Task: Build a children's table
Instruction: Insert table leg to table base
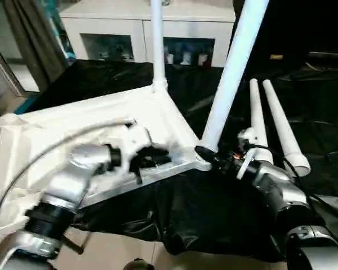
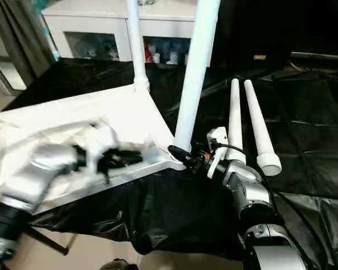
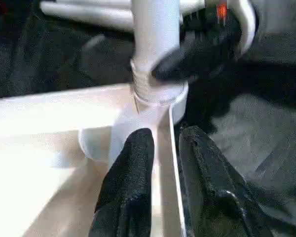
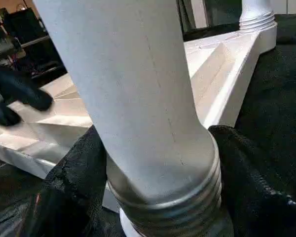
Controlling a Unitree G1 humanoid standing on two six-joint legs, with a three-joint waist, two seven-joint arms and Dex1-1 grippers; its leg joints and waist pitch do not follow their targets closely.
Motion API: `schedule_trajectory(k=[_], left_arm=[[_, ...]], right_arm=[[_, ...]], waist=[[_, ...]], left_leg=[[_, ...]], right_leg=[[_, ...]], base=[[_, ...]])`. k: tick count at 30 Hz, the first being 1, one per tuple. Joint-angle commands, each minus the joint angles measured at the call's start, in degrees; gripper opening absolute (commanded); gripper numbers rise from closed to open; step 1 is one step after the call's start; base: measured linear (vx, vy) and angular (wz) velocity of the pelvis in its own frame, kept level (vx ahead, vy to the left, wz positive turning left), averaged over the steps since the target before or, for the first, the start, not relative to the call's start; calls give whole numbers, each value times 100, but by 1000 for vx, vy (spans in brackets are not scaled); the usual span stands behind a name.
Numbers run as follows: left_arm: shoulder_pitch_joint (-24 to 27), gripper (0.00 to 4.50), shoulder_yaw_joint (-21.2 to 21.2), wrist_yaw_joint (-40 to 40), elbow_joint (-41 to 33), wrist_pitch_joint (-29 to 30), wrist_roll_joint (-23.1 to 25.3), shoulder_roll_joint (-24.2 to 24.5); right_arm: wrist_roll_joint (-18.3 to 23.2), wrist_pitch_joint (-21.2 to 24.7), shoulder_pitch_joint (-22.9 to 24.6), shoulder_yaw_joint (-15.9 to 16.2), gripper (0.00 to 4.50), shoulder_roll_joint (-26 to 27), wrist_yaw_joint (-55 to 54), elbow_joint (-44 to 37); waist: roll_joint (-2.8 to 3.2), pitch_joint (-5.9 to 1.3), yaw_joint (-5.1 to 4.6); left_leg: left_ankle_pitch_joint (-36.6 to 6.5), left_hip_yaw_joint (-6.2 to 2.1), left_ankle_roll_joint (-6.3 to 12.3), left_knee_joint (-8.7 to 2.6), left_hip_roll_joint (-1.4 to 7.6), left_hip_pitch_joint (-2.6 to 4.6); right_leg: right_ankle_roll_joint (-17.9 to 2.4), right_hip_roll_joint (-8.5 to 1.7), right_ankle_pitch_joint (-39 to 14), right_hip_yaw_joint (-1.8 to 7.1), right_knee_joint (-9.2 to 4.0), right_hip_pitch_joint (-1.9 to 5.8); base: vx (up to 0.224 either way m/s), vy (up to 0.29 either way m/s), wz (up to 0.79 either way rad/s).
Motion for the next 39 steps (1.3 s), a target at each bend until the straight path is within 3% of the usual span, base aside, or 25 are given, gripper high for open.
schedule_trajectory(k=[1,2,4,8,9,12,18,21,26,32,36,37,39], left_arm=[[-84,141,175,-89,-147,155,-210,68],[-190,146,477,-164,-263,444,-640,40],[-301,156,641,-115,-324,610,-887,-66],[-559,189,696,326,-178,592,-999,-606],[-559,192,696,326,-178,592,-999,-606],[-863,224,541,669,62,680,-1049,-1229],[-1162,268,374,956,503,621,-890,-1694],[-1256,293,443,1069,689,545,-900,-1843],[-1352,324,576,1150,774,590,-1062,-1969],[-1443,362,818,1134,782,594,-1348,-2082],[-1448,364,790,982,770,623,-1396,-2067],[-1445,335,772,969,782,619,-1383,-2064],[-1437,329,742,1001,807,564,-1346,-2082]], right_arm=[[58,-12,-45,-89,282,27,4,-77],[77,2,-57,-123,282,47,19,-119],[81,8,-89,-146,282,66,52,-141],[199,114,-152,-170,282,116,135,-258],[199,114,-152,-170,282,116,135,-258],[198,155,-190,-135,282,109,152,-351],[53,157,-203,-4,282,97,203,-560],[23,202,-174,66,282,99,236,-759],[-11,260,-138,184,282,89,304,-898],[-58,230,-144,231,281,127,316,-852],[-88,217,-170,235,281,134,327,-798],[-96,218,-172,236,281,137,325,-796],[-95,262,-160,248,281,134,323,-833]], waist=[[12,-424,-3],[31,-426,2],[31,-425,4],[55,-427,18],[40,-425,8],[19,-451,28],[16,-437,6],[32,-436,17],[37,-448,21],[19,-436,26],[29,-437,31],[30,-437,31],[41,-431,30]], left_leg=[[-1159,-140,259,-437,344,200],[-1169,-139,238,-435,345,199],[-1158,-142,237,-443,342,196],[-1177,-147,252,-439,348,190],[-1161,-139,266,-441,353,191],[-869,-138,418,-393,336,165],[-837,-140,544,-379,322,152],[-856,-157,554,-384,333,141],[-753,-159,630,-370,335,138],[-880,-160,579,-392,344,143],[-812,-161,613,-388,344,138],[-810,-160,620,-386,343,138],[-855,-160,614,-392,348,142]], right_leg=[[-1626,-426,-11,228,-369,237],[-1620,-430,-59,227,-364,234],[-1625,-412,-99,223,-370,228],[-1600,-424,-86,229,-374,240],[-1591,-422,-46,231,-384,239],[-1588,-438,211,223,-370,263],[-1502,-431,-27,209,-432,271],[-1425,-445,-201,211,-445,283],[-1482,-434,3,200,-419,275],[-1473,-444,-201,207,-442,272],[-1475,-444,-141,207,-432,268],[-1474,-446,-135,206,-436,268],[-1472,-447,-181,206,-441,264]], base=[[0,0,0],[0,0,0],[0,0,0],[0,0,0],[0,0,0],[0,0,0],[0,0,0],[0,0,0],[0,0,0],[0,0,0],[0,0,0],[0,0,0],[0,0,0]])
